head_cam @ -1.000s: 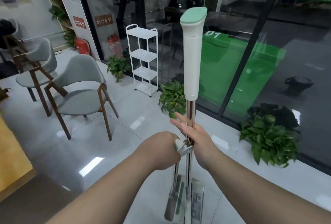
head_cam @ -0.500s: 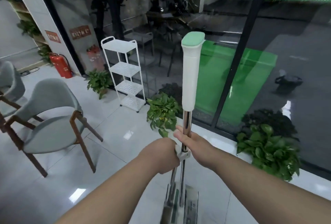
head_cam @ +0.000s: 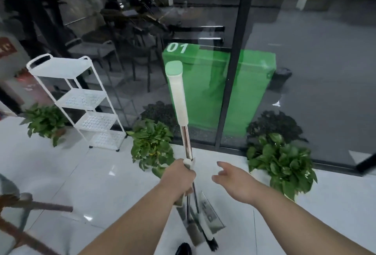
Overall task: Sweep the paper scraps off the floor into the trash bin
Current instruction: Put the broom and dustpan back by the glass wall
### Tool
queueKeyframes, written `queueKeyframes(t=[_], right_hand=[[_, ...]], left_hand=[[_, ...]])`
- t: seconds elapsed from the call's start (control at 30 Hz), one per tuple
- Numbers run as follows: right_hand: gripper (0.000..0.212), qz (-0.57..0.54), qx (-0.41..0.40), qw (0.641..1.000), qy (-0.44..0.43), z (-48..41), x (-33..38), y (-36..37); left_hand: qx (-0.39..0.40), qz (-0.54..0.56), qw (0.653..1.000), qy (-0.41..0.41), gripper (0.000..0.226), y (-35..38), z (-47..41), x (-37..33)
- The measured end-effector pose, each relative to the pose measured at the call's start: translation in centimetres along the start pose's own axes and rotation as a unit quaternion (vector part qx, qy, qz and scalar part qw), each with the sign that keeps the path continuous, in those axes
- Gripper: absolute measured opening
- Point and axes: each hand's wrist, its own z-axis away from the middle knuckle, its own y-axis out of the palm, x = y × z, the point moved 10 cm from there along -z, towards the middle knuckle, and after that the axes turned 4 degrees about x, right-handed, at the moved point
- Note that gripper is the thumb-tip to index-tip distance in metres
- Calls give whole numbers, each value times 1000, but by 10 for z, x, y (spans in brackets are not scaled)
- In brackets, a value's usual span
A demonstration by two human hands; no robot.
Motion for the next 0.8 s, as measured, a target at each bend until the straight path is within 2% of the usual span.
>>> queueKeyframes(t=[0.13,0.37,0.8], right_hand=[[68,-7,3,999,38,-48,8,-18],[62,-39,-15,997,66,-118,15,-53],[48,0,6,997,83,-249,0,-134]], left_hand=[[-5,58,998,0,18,-16,-59,-25],[-28,101,994,-16,26,-20,-162,-47],[-146,204,963,-104,43,-11,-312,-74]])
